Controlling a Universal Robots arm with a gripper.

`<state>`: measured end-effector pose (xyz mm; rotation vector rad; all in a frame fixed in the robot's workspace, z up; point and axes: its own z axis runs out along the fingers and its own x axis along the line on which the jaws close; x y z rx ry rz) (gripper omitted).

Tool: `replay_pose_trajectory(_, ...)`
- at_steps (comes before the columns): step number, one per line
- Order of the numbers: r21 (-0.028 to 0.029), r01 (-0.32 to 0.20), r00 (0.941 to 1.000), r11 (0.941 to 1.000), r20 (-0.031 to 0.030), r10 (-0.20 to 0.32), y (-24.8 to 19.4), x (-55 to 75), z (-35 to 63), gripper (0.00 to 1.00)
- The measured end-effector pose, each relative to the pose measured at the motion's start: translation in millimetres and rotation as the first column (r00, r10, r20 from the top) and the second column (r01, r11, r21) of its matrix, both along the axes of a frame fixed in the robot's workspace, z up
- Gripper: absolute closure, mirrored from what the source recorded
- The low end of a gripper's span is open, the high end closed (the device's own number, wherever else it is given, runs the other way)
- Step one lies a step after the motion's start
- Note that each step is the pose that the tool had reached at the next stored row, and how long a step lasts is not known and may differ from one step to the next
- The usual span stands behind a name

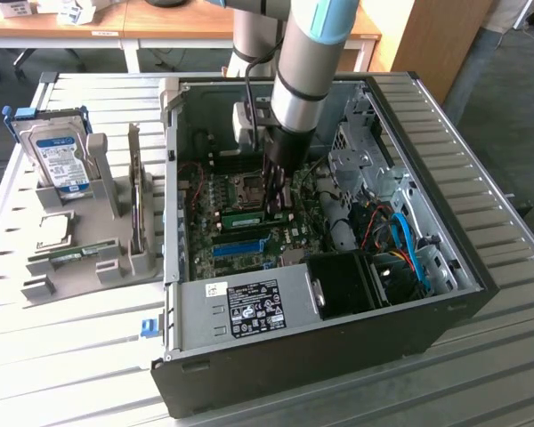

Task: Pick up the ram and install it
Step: 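Insert the ram into the slot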

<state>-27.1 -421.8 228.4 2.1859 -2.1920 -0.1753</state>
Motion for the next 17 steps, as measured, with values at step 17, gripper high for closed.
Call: replay_pose_trajectory(17,0.0001,0.000,1.0000,1.0000,0.0000,0.000,0.0,0.0,76.7,0.75)
